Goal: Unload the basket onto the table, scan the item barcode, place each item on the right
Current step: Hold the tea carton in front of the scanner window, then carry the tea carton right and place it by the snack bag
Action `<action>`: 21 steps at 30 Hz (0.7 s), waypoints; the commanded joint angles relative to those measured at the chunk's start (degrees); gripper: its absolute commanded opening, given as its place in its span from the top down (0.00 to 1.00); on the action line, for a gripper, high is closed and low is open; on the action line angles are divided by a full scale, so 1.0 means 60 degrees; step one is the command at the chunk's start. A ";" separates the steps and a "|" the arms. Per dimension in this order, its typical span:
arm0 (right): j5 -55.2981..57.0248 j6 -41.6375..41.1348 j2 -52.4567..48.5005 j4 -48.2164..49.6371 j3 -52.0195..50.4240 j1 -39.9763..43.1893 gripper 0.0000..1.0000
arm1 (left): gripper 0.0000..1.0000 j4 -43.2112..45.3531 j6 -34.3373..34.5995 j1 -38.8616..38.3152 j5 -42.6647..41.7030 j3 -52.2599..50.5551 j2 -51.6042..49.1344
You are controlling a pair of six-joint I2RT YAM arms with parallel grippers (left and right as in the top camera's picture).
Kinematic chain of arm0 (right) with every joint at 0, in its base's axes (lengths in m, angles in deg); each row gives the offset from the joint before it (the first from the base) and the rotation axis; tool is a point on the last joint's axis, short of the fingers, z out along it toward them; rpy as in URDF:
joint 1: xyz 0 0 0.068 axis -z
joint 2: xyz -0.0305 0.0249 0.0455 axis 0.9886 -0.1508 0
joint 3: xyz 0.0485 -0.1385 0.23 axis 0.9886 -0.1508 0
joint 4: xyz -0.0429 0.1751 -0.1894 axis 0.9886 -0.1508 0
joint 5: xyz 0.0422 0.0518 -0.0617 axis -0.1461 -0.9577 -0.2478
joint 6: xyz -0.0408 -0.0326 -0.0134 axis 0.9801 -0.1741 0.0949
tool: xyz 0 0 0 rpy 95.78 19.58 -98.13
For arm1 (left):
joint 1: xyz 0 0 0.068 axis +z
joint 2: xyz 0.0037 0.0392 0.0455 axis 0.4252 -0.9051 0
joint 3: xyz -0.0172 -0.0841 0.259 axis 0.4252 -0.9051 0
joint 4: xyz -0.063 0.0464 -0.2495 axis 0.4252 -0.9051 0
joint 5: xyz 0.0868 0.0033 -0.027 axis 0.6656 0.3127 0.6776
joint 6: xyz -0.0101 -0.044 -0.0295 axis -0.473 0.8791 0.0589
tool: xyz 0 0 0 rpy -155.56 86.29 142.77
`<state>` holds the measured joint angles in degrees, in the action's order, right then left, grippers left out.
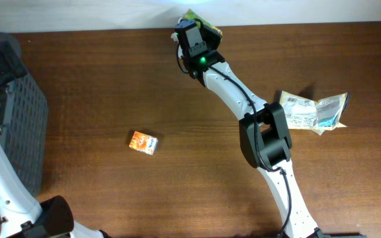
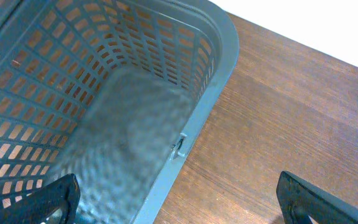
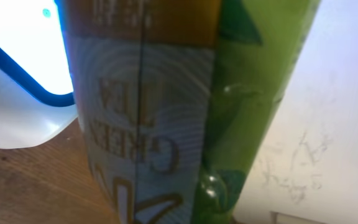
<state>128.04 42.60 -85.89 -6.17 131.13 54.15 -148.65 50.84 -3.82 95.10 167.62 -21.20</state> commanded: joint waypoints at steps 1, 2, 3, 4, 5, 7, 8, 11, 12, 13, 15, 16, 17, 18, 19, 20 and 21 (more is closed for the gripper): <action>-0.0277 -0.1286 0.1191 -0.0484 0.0233 -0.0120 0.96 | 0.01 0.0015 -0.0149 0.0033 0.0004 0.0087 -0.0029; -0.0470 -0.1588 0.1457 -0.0801 0.0233 -0.0120 0.96 | 0.01 0.0015 -0.0149 0.0033 0.0004 0.0087 -0.0029; -0.0739 -0.2175 0.1854 -0.1337 0.0233 -0.0113 0.96 | 0.01 0.0015 -0.0149 0.0033 0.0004 0.0087 -0.0029; -0.0943 -0.2936 0.2302 -0.1978 0.0237 -0.0091 0.96 | 0.01 0.0015 -0.0149 0.0033 0.0004 0.0087 -0.0029; -0.1100 -0.3534 0.2601 -0.2495 0.0237 -0.0084 0.96 | 0.01 0.0015 -0.0149 0.0033 0.0004 0.0087 -0.0029; -0.1789 -0.4951 0.3366 -0.4113 0.0237 -0.0066 0.96 | 0.01 0.0015 -0.0149 0.0033 0.0004 0.0087 -0.0029; -0.2084 -0.5552 0.3676 -0.4798 0.0237 -0.0033 0.96 | 0.01 0.0015 -0.0149 0.0033 0.0004 0.0087 -0.0029; -0.3206 -0.7945 0.4579 -0.7235 0.0237 0.0237 0.96 | 0.01 0.0015 -0.0149 0.0033 0.0000 0.0087 -0.0029; -0.3727 -0.8776 0.4830 -0.8134 0.0237 0.0466 0.96 | 0.01 0.0015 -0.0149 0.0033 0.0000 0.0087 -0.0029; -0.4280 -0.9216 0.4951 -0.8841 0.0237 0.0714 0.96 | 0.01 0.0015 -0.0149 0.0033 0.0004 0.0087 -0.0029; -0.5176 -0.9577 0.4943 -1.0069 0.0229 0.1326 0.96 | 0.01 0.0015 -0.0149 0.0033 0.0004 0.0087 -0.0029; -0.5468 -0.9712 0.4827 -1.0440 0.0197 0.1588 0.96 | 0.01 0.0015 -0.0149 0.0033 0.0004 0.0087 -0.0029; -0.5799 -0.9872 0.4750 -1.0754 0.0142 0.1865 0.96 | 0.01 0.0015 -0.0149 0.0033 0.0004 0.0087 -0.0029; -0.6320 -0.9927 0.4601 -1.0954 -0.0025 0.2211 0.96 | 0.01 0.0015 -0.0149 0.0033 0.0004 0.0087 -0.0029; -0.6961 -0.9923 0.4466 -1.0987 -0.0419 0.2634 0.96 | 0.01 0.0015 -0.0149 0.0033 0.0004 0.0087 -0.0029; -0.7216 -0.9923 0.4393 -1.0947 -0.0714 0.2849 0.96 | 0.01 0.0015 -0.0149 0.0033 0.0004 0.0087 -0.0029; -0.7420 -0.9923 0.4346 -1.0892 -0.1071 0.3067 0.96 | 0.01 0.0015 -0.0149 0.0033 0.0004 0.0087 -0.0029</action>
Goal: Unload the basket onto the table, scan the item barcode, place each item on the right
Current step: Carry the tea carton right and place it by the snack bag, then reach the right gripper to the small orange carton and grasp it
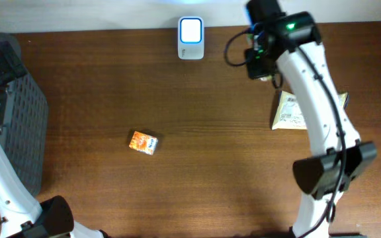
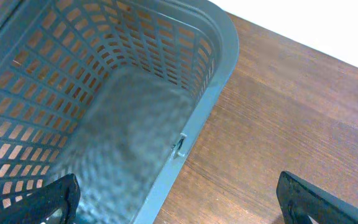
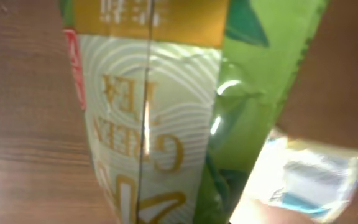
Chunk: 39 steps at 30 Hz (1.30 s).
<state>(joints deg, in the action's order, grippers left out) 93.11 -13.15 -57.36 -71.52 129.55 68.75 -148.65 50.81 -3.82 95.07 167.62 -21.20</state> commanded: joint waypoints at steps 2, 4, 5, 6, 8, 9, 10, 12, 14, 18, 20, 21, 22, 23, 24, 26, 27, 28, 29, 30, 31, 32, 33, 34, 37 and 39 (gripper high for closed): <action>-0.1832 -0.0627 -0.0495 0.0364 -0.1694 0.0991 0.96 | 0.01 0.0015 -0.0146 0.0033 0.0007 0.0087 -0.0029; -0.1902 -0.0627 -0.0557 0.1249 -0.2728 0.1242 0.96 | 0.01 0.0015 -0.0146 0.0033 0.0007 0.0087 -0.0029; -0.1993 -0.0627 -0.0565 0.1632 -0.3140 0.1300 0.96 | 0.01 0.0015 -0.0146 0.0033 0.0007 0.0087 -0.0029; -0.2175 -0.0627 -0.0565 0.2116 -0.3650 0.1341 0.96 | 0.01 0.0015 -0.0146 0.0033 0.0007 0.0087 -0.0029; -0.2426 -0.0623 -0.0565 0.2692 -0.4324 0.1344 0.96 | 0.01 0.0015 -0.0146 0.0033 0.0007 0.0087 -0.0029; -0.2419 -0.0627 -0.0565 0.2801 -0.4535 0.1344 0.96 | 0.01 0.0015 -0.0146 0.0033 0.0007 0.0087 -0.0029; -0.2342 -0.0630 -0.0565 0.2860 -0.4736 0.1351 0.96 | 0.01 0.0015 -0.0146 0.0033 0.0007 0.0087 -0.0029; -0.2299 -0.0637 -0.0565 0.3034 -0.5158 0.1417 0.96 | 0.01 0.0015 -0.0146 0.0033 0.0007 0.0087 -0.0029; -0.1938 -0.1071 -0.0565 0.3096 -0.5497 0.1559 0.96 | 0.01 0.0015 -0.0146 0.0033 0.0004 0.0087 -0.0029; -0.1807 -0.1198 -0.0565 0.3027 -0.5905 0.2040 0.96 | 0.01 0.0015 -0.0146 0.0033 0.0007 0.0087 -0.0029; -0.1803 -0.1198 -0.0565 0.2892 -0.5916 0.2233 0.96 | 0.01 0.0015 -0.0146 0.0033 0.0007 0.0087 -0.0029; -0.1727 -0.1198 -0.0565 0.2820 -0.5916 0.2306 0.96 | 0.01 0.0015 -0.0146 0.0033 0.0007 0.0087 -0.0029; -0.1537 -0.1202 -0.0565 0.2739 -0.5916 0.2371 0.96 | 0.01 0.0015 -0.0146 0.0033 0.0007 0.0087 -0.0029; -0.1362 -0.1202 -0.0565 0.2667 -0.5916 0.2430 0.93 | 0.01 0.0015 -0.0146 0.0033 0.0007 0.0087 -0.0029; -0.1151 -0.1202 -0.0565 0.2575 -0.5916 0.2492 0.86 | 0.01 0.0015 -0.0146 0.0033 0.0007 0.0087 -0.0029; -0.0976 -0.1202 -0.0561 0.2368 -0.5887 0.2634 0.75 | 0.01 0.0015 -0.0146 0.0033 0.0007 0.0087 -0.0029; -0.0984 -0.1202 -0.0561 0.2284 -0.5843 0.2685 0.73 | 0.01 0.0015 -0.0146 0.0033 0.0007 0.0087 -0.0029; -0.0987 -0.1198 -0.0561 0.2186 -0.5774 0.2736 0.68 | 0.01 0.0015 -0.0146 0.0033 0.0007 0.0087 -0.0029; -0.0991 -0.1195 -0.0543 0.2095 -0.5697 0.2743 0.65 | 0.01 0.0015 -0.0146 0.0033 0.0007 0.0087 -0.0029; -0.1049 -0.1056 -0.0521 0.1898 -0.5497 0.2743 0.60 | 0.01 0.0015 -0.0146 0.0033 0.0007 0.0087 -0.0029; -0.1384 -0.0616 -0.0477 0.1701 -0.5231 0.2714 0.55 | 0.01 0.0015 -0.0146 0.0033 0.0007 0.0087 -0.0029; -0.1818 -0.0117 -0.0375 0.1494 -0.4889 0.2626 0.46 | 0.01 0.0015 -0.0146 0.0033 0.0007 0.0087 -0.0029; -0.2102 0.0208 -0.0284 0.1293 -0.4557 0.2510 0.39 | 0.01 0.0015 -0.0146 0.0033 0.0007 0.0087 -0.0029; -0.2306 0.0441 -0.0208 0.1137 -0.4280 0.2393 0.32 | 0.01 0.0015 -0.0146 0.0033 0.0007 0.0087 -0.0029; -0.3191 0.0787 -0.0109 0.0710 -0.3147 0.1789 0.29 | 0.01 0.0015 -0.0146 0.0033 0.0007 0.0087 -0.0029; -0.4437 0.1140 -0.0109 0.0936 -0.2707 0.1220 0.30 | 0.01 0.0015 -0.0146 0.0033 0.0007 0.0087 -0.0029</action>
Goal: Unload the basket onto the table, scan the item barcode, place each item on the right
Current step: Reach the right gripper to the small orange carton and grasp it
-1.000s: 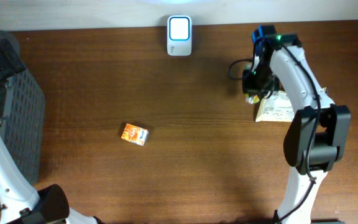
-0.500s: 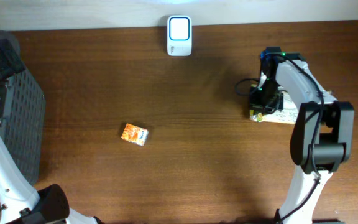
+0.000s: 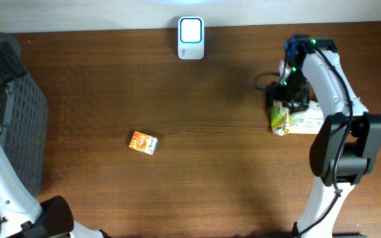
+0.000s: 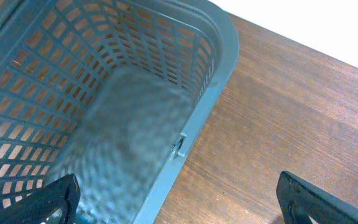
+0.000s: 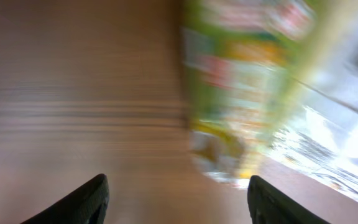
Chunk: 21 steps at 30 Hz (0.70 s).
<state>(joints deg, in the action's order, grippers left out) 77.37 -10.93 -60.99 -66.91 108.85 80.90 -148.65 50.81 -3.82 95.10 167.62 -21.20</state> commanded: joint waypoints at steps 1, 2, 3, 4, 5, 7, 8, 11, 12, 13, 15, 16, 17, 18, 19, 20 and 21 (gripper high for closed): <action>-0.2470 0.1118 0.0495 0.0401 0.0772 -0.1111 0.30 | 0.01 0.0015 -0.0146 0.0033 0.0004 0.0087 -0.0029; -0.2900 0.1279 0.0492 0.0608 0.0769 -0.1453 0.30 | 0.01 0.0015 -0.0146 0.0033 0.0004 0.0087 -0.0029; -0.3177 0.1311 0.0430 0.0984 0.0714 -0.1949 0.30 | 0.01 0.0015 -0.0146 0.0033 0.0004 0.0087 -0.0029; -0.3238 0.1457 0.0379 0.1330 0.0648 -0.2397 0.30 | 0.01 0.0015 -0.0146 0.0033 0.0004 0.0087 -0.0029; -0.3228 0.1701 0.0324 0.1694 0.0557 -0.2849 0.30 | 0.01 0.0015 -0.0146 0.0033 0.0004 0.0087 -0.0029; -0.3224 0.2331 0.0142 0.2291 0.0437 -0.3690 0.31 | 0.01 0.0015 -0.0146 0.0033 0.0004 0.0087 -0.0029; -0.3224 0.2805 -0.0080 0.2641 0.0426 -0.4255 0.32 | 0.01 0.0015 -0.0146 0.0033 0.0004 0.0087 -0.0029; -0.3144 0.3238 -0.0696 0.3472 0.0426 -0.5304 0.36 | 0.01 0.0015 -0.0146 0.0033 0.0000 0.0087 -0.0029; -0.3085 0.3235 -0.0998 0.3836 0.0426 -0.5690 0.40 | 0.01 0.0015 -0.0146 0.0033 0.0004 0.0087 -0.0029; -0.3085 0.3231 -0.1151 0.4011 0.0426 -0.5850 0.43 | 0.01 0.0015 -0.0146 0.0033 0.0004 0.0087 -0.0029; -0.3089 0.3228 -0.1421 0.4331 0.0426 -0.6102 0.43 | 0.01 0.0015 -0.0146 0.0033 0.0004 0.0087 -0.0029; -0.3126 0.3231 -0.1606 0.4550 0.0426 -0.6262 0.43 | 0.01 0.0015 -0.0146 0.0033 0.0004 0.0087 -0.0029; -0.3129 0.3231 -0.1738 0.4677 0.0426 -0.6349 0.43 | 0.01 0.0015 -0.0146 0.0033 0.0004 0.0087 -0.0029; -0.3180 0.3231 -0.1840 0.4765 0.0426 -0.6415 0.43 | 0.01 0.0015 -0.0146 0.0033 0.0004 0.0087 -0.0029; -0.3264 0.3231 -0.1963 0.4845 0.0426 -0.6477 0.43 | 0.01 0.0015 -0.0146 0.0033 0.0004 0.0087 -0.0029; -0.3271 0.3231 -0.2036 0.4885 0.0426 -0.6510 0.43 | 0.01 0.0015 -0.0146 0.0033 0.0004 0.0087 -0.0029; -0.3275 0.3231 -0.2142 0.4929 0.0426 -0.6539 0.43 | 0.01 0.0015 -0.0146 0.0033 0.0004 0.0087 -0.0029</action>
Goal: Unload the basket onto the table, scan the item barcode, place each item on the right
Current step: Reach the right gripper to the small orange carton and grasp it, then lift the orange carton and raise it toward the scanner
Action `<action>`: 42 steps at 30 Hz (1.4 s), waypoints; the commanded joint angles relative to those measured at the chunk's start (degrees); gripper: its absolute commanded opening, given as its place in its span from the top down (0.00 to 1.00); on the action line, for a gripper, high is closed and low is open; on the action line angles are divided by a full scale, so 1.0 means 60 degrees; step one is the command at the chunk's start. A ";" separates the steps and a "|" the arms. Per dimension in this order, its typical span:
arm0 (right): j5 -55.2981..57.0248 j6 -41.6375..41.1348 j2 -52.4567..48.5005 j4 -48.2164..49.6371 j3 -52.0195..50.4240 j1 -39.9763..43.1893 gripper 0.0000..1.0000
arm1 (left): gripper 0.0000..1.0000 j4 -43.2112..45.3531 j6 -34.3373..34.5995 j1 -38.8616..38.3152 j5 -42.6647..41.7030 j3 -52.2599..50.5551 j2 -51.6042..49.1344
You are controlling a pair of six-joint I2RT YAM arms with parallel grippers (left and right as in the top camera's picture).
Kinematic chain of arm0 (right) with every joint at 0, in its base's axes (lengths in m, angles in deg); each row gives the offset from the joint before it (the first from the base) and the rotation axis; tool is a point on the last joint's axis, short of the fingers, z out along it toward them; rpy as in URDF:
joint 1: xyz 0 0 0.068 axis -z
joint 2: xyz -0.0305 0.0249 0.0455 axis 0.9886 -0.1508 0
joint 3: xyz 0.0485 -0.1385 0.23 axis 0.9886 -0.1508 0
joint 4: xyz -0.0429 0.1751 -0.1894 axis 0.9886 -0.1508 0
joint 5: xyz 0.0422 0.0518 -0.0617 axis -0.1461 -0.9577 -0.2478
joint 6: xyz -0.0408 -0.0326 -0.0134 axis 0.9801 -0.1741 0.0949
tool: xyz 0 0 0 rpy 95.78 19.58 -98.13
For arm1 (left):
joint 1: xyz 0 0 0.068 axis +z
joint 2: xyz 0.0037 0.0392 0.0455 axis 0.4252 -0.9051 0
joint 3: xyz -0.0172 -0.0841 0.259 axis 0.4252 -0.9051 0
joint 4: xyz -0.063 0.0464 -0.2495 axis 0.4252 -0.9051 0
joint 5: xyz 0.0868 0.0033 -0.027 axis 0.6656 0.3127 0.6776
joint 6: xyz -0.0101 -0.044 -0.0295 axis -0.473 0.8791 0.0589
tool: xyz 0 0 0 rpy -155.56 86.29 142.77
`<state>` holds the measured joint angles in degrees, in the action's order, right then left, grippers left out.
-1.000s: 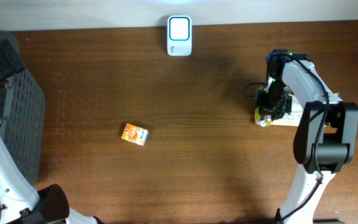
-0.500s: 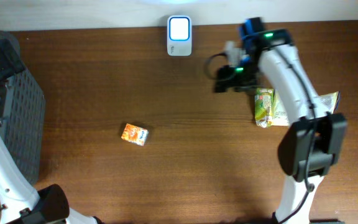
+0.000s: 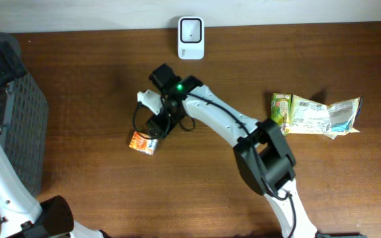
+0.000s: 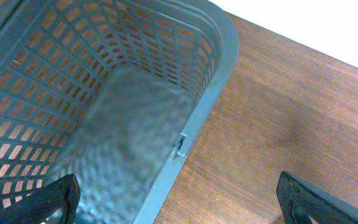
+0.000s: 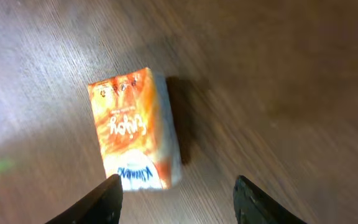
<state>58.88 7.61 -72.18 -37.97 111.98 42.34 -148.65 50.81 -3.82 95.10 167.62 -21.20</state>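
Observation:
A small orange packet (image 3: 142,142) lies flat on the wooden table at left of centre; the right wrist view shows it (image 5: 134,137) close below. My right gripper (image 3: 154,125) hovers open just above and right of it (image 5: 178,202), nothing between its fingers. The white barcode scanner (image 3: 190,29) stands at the table's far edge. A green tea packet (image 3: 280,109) lies at the right beside other packets. My left gripper (image 4: 178,202) is open over the basket's corner, holding nothing.
A grey plastic basket (image 3: 15,125) occupies the left edge of the table; its rim (image 4: 210,93) shows in the left wrist view. Silvery packets (image 3: 323,117) lie at the right next to the green one.
My right gripper has moved from the packets at the right across to the orange packet at left of centre. It is open and empty. The green packet stays at the right.
My right gripper held the green tea packet at the scanner. Then it carried the packet over to the right. Then the packet lay by the silvery packets with the gripper open above it. Now the gripper is over the orange packet. The left arm stayed still.

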 commanded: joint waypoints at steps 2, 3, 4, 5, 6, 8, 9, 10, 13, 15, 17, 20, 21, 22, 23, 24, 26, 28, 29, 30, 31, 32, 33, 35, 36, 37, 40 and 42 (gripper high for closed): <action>-0.0430 0.0142 -0.0397 0.0117 -0.0095 -0.0120 0.43 | 0.01 0.0015 -0.0146 0.0033 0.0004 0.0087 -0.0029; -0.0648 0.0146 -0.0455 0.0117 -0.0095 -0.0120 0.44 | 0.01 0.0015 -0.0146 0.0033 0.0004 0.0087 -0.0029; -0.0852 0.0146 -0.0506 0.0113 -0.0095 -0.0127 0.46 | 0.01 0.0015 -0.0146 0.0033 0.0004 0.0087 -0.0029; -0.1005 0.0138 -0.0568 0.0117 -0.0095 -0.0127 0.49 | 0.01 0.0015 -0.0146 0.0033 0.0004 0.0087 -0.0029; -0.1045 0.0135 -0.0601 0.0113 -0.0095 -0.0127 0.52 | 0.01 0.0015 -0.0146 0.0033 0.0004 0.0087 -0.0029; -0.1042 0.0022 -0.0703 0.0113 -0.0095 -0.0127 0.59 | 0.01 0.0015 -0.0146 0.0033 0.0004 0.0087 -0.0029; -0.1038 -0.0098 -0.0739 0.0109 -0.0095 -0.0127 0.62 | 0.01 0.0015 -0.0146 0.0033 0.0004 0.0087 -0.0029; -0.1042 -0.0291 -0.0772 0.0102 -0.0095 -0.0127 0.62 | 0.01 0.0015 -0.0146 0.0033 0.0004 0.0087 -0.0029; -0.1038 -0.0444 -0.0776 0.0102 -0.0113 -0.0138 0.63 | 0.01 0.0015 -0.0146 0.0033 0.0004 0.0087 -0.0029; -0.1035 -0.0441 -0.0841 0.0109 -0.0113 -0.0149 0.63 | 0.01 0.0015 -0.0146 0.0033 0.0004 0.0087 -0.0029; -0.0994 -0.0459 -0.0940 0.0087 -0.0113 -0.0153 0.62 | 0.01 0.0015 -0.0146 0.0033 0.0000 0.0087 -0.0029; -0.0965 -0.0670 -0.1078 0.0076 -0.0113 -0.0153 0.75 | 0.01 0.0015 -0.0146 0.0033 0.0000 0.0087 -0.0029; -0.0969 -0.0732 -0.1075 0.0076 -0.0109 -0.0153 0.93 | 0.01 0.0015 -0.0146 0.0033 0.0004 0.0087 -0.0029; -0.0991 -0.0863 -0.1038 0.0073 -0.0102 -0.0131 0.96 | 0.01 0.0011 -0.0146 0.0033 0.0004 0.0087 -0.0029; -0.1013 -0.1016 -0.1005 0.0073 -0.0098 -0.0113 0.96 | 0.01 0.0015 -0.0146 0.0033 0.0004 0.0087 -0.0029; -0.1093 -0.1049 -0.0922 0.0044 -0.0098 -0.0076 0.96 | 0.01 0.0015 -0.0146 0.0033 0.0004 0.0087 -0.0029; -0.1818 -0.1049 -0.0586 -0.0146 -0.0058 0.0135 0.96 | 0.01 0.0015 -0.0146 0.0033 0.0004 0.0087 -0.0029; -0.2769 -0.1053 -0.0200 -0.0426 0.0033 0.0444 0.96 | 0.01 0.0011 -0.0146 0.0033 0.0004 0.0087 -0.0029; -0.3483 -0.1053 0.0095 -0.0616 0.0091 0.0703 0.96 | 0.01 0.0015 -0.0146 0.0033 0.0004 0.0087 -0.0029; -0.4047 -0.1053 0.0357 -0.0739 0.0113 0.0951 0.96 | 0.01 0.0015 -0.0146 0.0033 0.0004 0.0087 -0.0029; -0.4685 -0.1053 0.0685 -0.0878 0.0117 0.1268 0.96 | 0.01 0.0015 -0.0146 0.0033 0.0004 0.0087 -0.0029; -0.5300 -0.1056 0.1005 -0.1027 0.0117 0.1628 0.96 | 0.01 0.0015 -0.0146 0.0033 0.0004 0.0087 -0.0029; -0.5839 -0.1060 0.1304 -0.1191 0.0117 0.2004 0.96 | 0.01 0.0015 -0.0146 0.0033 0.0004 0.0087 -0.0029; -0.6750 -0.1100 0.1756 -0.1504 0.0117 0.2816 0.96 | 0.01 0.0015 -0.0146 0.0033 0.0004 0.0087 -0.0029; -0.7111 -0.1341 0.1949 -0.1643 0.0117 0.3351 0.96 | 0.01 0.0015 -0.0146 0.0033 0.0004 0.0087 -0.0029; -0.7300 -0.1461 0.2040 -0.1738 0.0117 0.3734 0.96 | 0.01 0.0015 -0.0146 0.0033 0.0004 0.0087 -0.0029; -0.8236 -0.1479 0.2109 -0.2091 0.0113 0.5198 0.96 | 0.01 0.0015 -0.0146 0.0033 0.0004 0.0087 -0.0029; -0.8794 -0.1475 0.2106 -0.2186 0.0106 0.6065 0.96 | 0.01 0.0015 -0.0146 0.0033 0.0004 0.0087 -0.0029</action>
<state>14.73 -0.83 -59.55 -50.34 112.66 73.69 -148.65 50.81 -3.82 95.07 167.62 -21.20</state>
